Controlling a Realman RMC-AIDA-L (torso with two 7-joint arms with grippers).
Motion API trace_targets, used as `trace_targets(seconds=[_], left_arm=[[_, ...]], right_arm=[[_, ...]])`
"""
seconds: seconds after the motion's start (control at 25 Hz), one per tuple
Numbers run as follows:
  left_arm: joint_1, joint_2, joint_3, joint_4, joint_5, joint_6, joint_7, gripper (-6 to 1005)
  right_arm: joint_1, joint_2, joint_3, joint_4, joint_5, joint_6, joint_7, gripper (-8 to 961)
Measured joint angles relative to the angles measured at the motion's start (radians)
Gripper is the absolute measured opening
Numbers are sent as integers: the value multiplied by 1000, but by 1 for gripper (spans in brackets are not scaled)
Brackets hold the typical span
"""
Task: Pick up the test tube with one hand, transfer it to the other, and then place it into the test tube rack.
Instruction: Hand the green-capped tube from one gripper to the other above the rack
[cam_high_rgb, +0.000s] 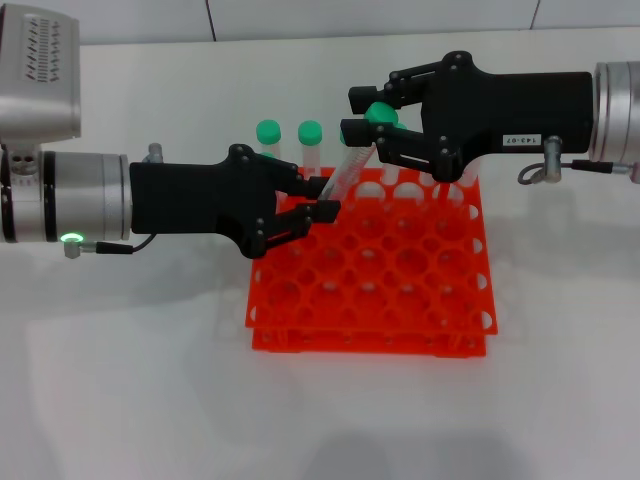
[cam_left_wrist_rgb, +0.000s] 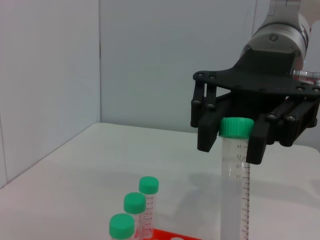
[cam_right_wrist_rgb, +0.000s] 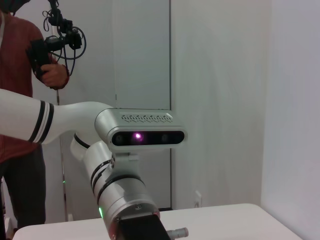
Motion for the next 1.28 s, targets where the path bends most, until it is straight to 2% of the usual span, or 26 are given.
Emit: trace_targets(seconds=[1.28], left_arm=[[-3, -3, 8, -4, -3, -1, -1, 201]], right_arm=[[3, 0, -4, -3, 7, -7, -3, 270]])
